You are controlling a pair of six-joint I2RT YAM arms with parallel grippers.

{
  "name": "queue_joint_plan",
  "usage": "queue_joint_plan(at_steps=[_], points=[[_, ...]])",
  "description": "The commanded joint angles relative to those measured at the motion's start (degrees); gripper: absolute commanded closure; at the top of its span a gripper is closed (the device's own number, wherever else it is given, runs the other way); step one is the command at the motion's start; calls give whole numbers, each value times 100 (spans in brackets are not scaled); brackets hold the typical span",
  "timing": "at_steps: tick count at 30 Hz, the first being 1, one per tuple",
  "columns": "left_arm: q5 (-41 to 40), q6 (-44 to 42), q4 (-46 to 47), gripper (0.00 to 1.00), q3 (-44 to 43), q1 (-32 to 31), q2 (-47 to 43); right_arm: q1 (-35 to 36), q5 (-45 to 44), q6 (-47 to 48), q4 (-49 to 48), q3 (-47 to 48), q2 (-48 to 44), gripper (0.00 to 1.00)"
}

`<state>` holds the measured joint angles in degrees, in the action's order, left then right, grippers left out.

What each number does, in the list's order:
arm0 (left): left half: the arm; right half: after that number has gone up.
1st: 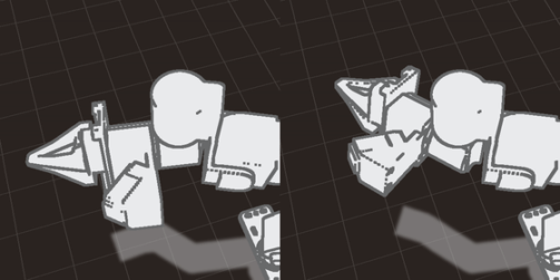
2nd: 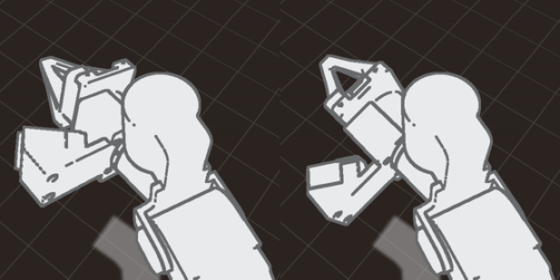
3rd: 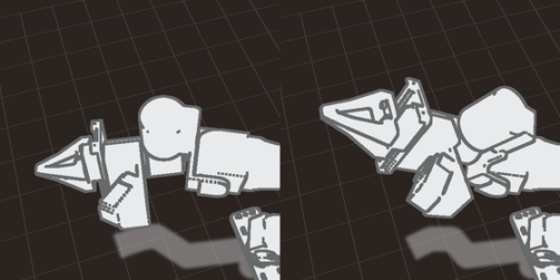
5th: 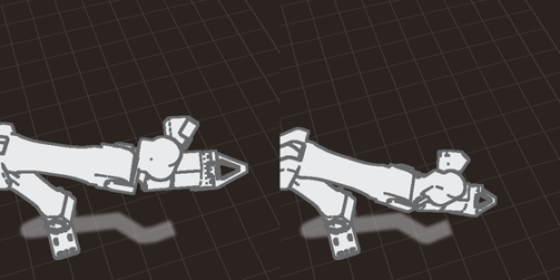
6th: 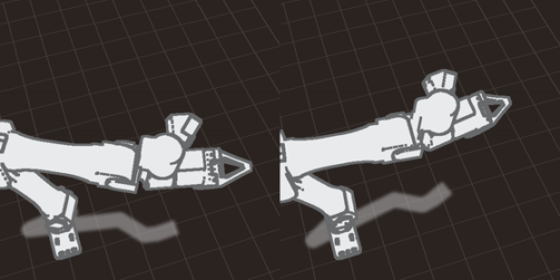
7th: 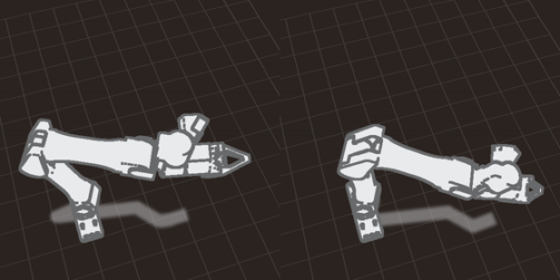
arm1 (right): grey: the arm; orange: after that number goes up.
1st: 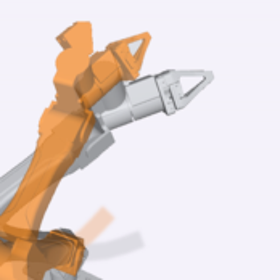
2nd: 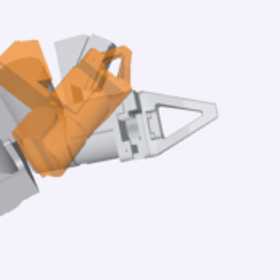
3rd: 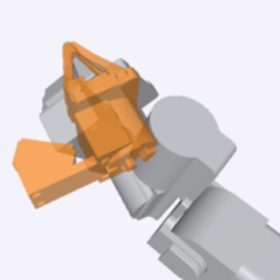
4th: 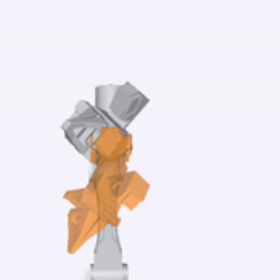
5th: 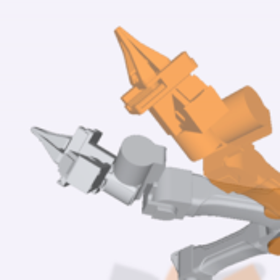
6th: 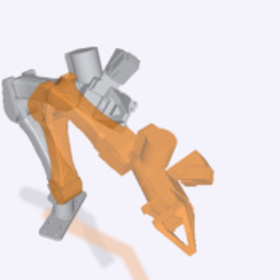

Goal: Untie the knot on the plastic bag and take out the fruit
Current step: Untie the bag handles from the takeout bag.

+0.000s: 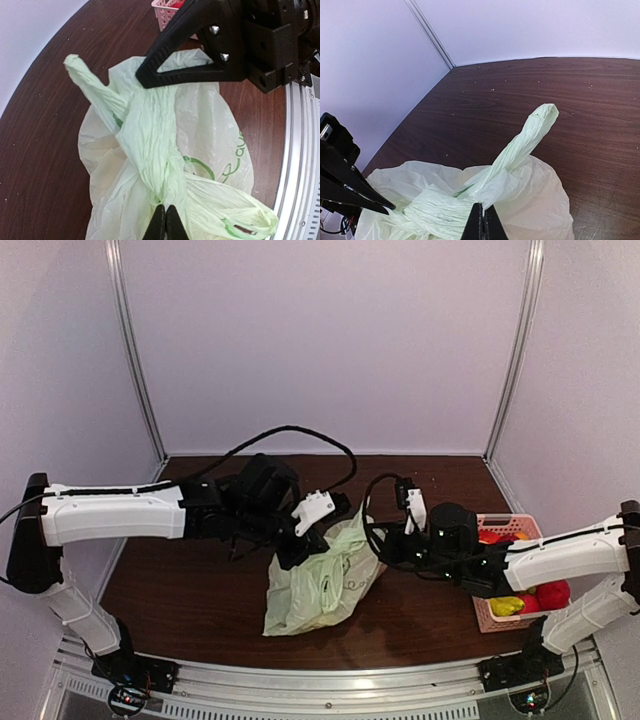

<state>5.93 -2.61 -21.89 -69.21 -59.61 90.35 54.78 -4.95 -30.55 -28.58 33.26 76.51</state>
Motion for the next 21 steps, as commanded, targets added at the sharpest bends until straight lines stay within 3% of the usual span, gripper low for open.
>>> queue_joint_plan(at_steps=[1,11,13,17,21], points=[[-186,171,14,100,22,186,-161,-64,-821,-318,342,-165,-23,100],[-95,227,6,100,4,249,-118,-74,-651,-218,283,-244,-105,99],[-29,210,14,100,11,249,-125,-73,-525,-16,369,-196,-277,84],[108,211,63,100,30,249,-144,-73,-339,355,818,-10,-675,44],[108,219,63,100,30,250,-155,-89,-123,593,1182,205,-912,32]])
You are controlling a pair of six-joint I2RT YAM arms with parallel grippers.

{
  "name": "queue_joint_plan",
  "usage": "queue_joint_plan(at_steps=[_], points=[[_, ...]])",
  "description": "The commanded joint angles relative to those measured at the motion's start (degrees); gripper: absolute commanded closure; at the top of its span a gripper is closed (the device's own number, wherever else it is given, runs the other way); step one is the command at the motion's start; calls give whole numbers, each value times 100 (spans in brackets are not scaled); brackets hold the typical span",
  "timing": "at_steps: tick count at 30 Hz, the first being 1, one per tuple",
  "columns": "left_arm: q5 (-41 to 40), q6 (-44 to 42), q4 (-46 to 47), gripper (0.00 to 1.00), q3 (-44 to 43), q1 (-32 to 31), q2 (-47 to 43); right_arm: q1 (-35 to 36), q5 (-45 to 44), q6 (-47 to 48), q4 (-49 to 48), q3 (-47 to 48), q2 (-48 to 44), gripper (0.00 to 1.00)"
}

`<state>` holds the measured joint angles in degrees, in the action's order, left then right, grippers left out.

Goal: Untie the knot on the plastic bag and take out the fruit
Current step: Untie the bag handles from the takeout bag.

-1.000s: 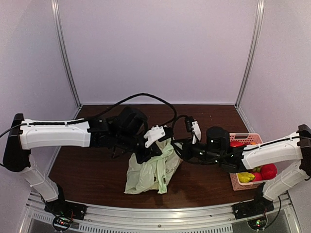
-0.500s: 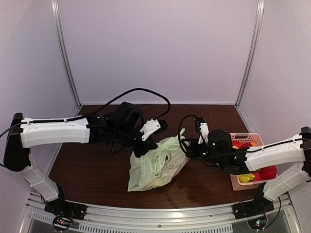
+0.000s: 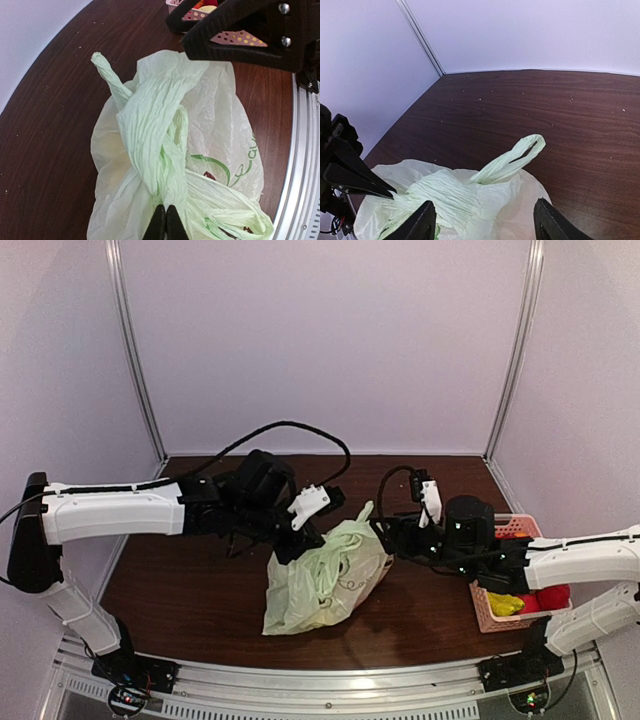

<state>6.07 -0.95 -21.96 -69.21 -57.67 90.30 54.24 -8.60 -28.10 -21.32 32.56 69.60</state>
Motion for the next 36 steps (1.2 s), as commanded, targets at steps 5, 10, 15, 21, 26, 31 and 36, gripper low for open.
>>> queue_joint_plan(at_steps=[5,10,15,21,26,31,36], points=[[121,60,84,100,30,55,-151,-27,1085,720,598,572,-141,32],[140,62,86,100,39,54,-145,-28,1339,862,777,898,232,35],[162,51,86,100,39,54,-157,-36,1408,931,899,1173,585,35],[199,51,91,100,39,54,-148,-116,1379,1062,1009,1375,878,33],[213,54,91,100,39,56,-146,-212,1297,1180,1051,1422,1028,32],[206,57,87,100,39,54,-158,-290,1264,1188,988,1331,1170,33],[191,53,88,100,39,54,-151,-291,1450,1120,763,1166,1265,35]])
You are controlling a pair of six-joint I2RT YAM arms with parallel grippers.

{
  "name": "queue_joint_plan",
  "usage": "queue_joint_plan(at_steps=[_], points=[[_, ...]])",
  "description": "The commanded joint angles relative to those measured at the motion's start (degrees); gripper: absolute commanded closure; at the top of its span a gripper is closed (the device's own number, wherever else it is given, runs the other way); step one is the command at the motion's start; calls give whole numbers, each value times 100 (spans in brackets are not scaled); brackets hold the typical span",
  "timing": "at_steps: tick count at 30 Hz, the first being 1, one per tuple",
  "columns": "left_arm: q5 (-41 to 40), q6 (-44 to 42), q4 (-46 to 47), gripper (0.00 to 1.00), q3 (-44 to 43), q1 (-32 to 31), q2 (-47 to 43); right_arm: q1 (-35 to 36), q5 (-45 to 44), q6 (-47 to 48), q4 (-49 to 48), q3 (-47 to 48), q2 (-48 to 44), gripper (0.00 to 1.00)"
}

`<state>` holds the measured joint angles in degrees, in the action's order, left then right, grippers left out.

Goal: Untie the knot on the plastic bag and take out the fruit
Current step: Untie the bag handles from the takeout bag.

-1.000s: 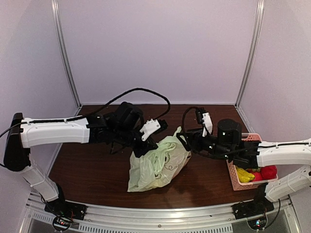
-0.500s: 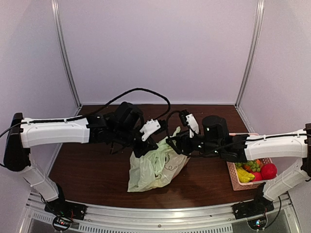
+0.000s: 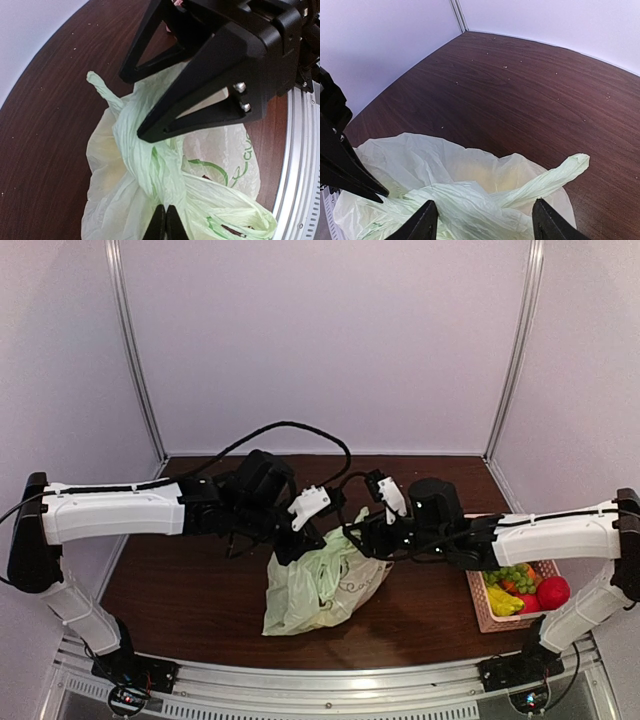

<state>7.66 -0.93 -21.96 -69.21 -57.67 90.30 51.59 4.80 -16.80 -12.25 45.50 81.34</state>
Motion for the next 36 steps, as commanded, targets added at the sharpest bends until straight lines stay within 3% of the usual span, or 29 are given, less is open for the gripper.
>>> queue_joint_plan(at_steps=[1,3,15,26,36], points=[[30,49,86,100,39,54,-150,-28,129,-34,-186,-159,111,36],[17,53,88,100,39,54,-147,-36,131,-72,-260,-204,171,40],[-131,45,29,100,4,54,-162,-78,-375,-366,-546,-537,-117,98],[-445,75,191,100,126,187,-482,-159,-1564,-709,-522,-954,-792,100],[-366,293,163,100,105,272,-411,-308,-1730,-1264,-598,-1236,-702,100]])
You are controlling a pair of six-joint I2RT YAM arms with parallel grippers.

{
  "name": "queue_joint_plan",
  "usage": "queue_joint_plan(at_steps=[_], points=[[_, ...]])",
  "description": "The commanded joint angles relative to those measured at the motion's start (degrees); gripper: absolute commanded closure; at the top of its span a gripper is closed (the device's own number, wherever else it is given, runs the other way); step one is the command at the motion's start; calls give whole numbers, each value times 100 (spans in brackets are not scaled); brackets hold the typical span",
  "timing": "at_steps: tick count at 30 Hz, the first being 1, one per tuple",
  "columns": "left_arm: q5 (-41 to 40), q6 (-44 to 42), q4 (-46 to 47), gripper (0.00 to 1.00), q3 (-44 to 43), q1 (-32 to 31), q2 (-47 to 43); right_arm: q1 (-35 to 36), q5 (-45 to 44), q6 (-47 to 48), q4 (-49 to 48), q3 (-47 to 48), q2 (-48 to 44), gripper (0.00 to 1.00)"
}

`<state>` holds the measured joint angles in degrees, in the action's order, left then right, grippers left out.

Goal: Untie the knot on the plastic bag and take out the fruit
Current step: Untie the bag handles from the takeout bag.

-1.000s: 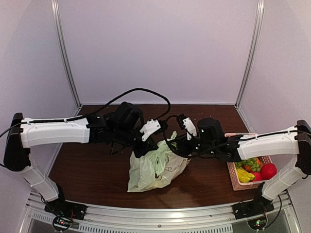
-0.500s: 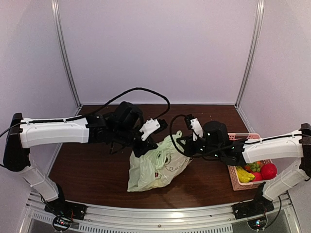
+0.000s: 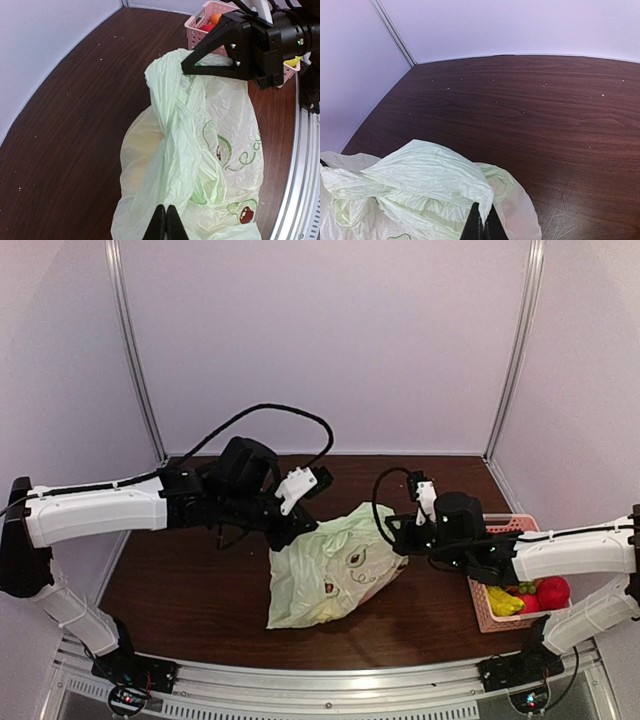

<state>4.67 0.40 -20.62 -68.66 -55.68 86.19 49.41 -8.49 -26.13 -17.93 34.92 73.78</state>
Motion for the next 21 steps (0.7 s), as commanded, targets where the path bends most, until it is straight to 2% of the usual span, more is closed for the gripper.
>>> queue_joint_plan(at_steps=[1,10,11,16,21], points=[[-66,174,24,100,42,79,20,-89,-408,-392,-53,-228,79,100],[-57,214,7,100,25,145,48,-99,-422,-495,-66,-325,-41,99],[-20,214,-14,100,2,145,73,-100,-391,-451,-51,-307,-104,93],[335,201,-67,100,-59,146,148,-107,-323,-181,350,0,-359,51],[338,198,-72,100,-59,145,152,-170,-179,156,942,608,-322,37]])
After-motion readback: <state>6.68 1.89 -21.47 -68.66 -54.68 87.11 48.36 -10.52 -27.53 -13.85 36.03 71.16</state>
